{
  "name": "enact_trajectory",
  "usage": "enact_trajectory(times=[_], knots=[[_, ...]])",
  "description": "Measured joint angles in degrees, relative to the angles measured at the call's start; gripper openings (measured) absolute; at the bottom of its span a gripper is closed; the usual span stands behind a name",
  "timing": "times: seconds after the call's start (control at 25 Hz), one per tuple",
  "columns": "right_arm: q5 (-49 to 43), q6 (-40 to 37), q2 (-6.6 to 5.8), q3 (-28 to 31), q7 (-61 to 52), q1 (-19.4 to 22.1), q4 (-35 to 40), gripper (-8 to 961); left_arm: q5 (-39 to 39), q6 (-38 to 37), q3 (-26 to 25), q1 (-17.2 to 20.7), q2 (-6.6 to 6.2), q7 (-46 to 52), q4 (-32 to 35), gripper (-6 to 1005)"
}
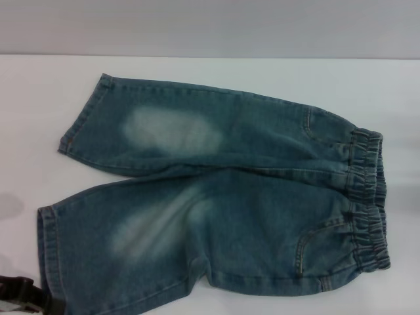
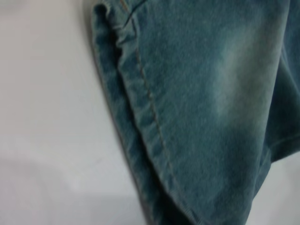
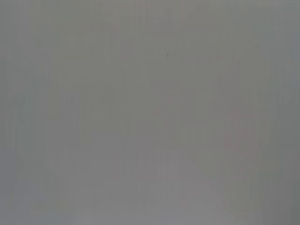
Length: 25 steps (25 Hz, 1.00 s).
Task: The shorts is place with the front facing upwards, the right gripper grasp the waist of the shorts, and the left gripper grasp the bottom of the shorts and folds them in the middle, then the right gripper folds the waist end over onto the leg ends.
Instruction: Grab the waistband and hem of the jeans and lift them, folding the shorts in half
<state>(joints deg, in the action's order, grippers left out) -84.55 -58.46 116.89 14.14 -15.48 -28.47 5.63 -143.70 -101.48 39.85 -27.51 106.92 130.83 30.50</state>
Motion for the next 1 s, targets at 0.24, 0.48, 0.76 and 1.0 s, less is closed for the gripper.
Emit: enact_trajectory(times=[0.24, 0.48, 0.76, 1.0], knots=[[-0.42, -0.39, -1.20, -1.52, -5.92, 0.09, 0.24, 602, 0.53, 1.13, -3.55, -0.29, 0.21, -0.58, 0.00, 45], [-0.54, -2.87, -1.84, -8.10, -15.43, 0.47, 1.92, 601, 0.60, 2.42, -6.44, -0.71, 0.86, -2.88, 0.00, 47], [-2.50, -9.84, -3.46, -30.63, -40.83, 2.66, 12.96, 601, 0.73, 3.65, -8.22, -1.16, 1.42, -3.51, 0.00, 50], [-17.26, -22.10, -6.32, -39.53, -61.20, 2.50, 24.52, 602, 1.31, 4.87, -10.02, -1.52, 1.64, -6.25, 0.00, 52]])
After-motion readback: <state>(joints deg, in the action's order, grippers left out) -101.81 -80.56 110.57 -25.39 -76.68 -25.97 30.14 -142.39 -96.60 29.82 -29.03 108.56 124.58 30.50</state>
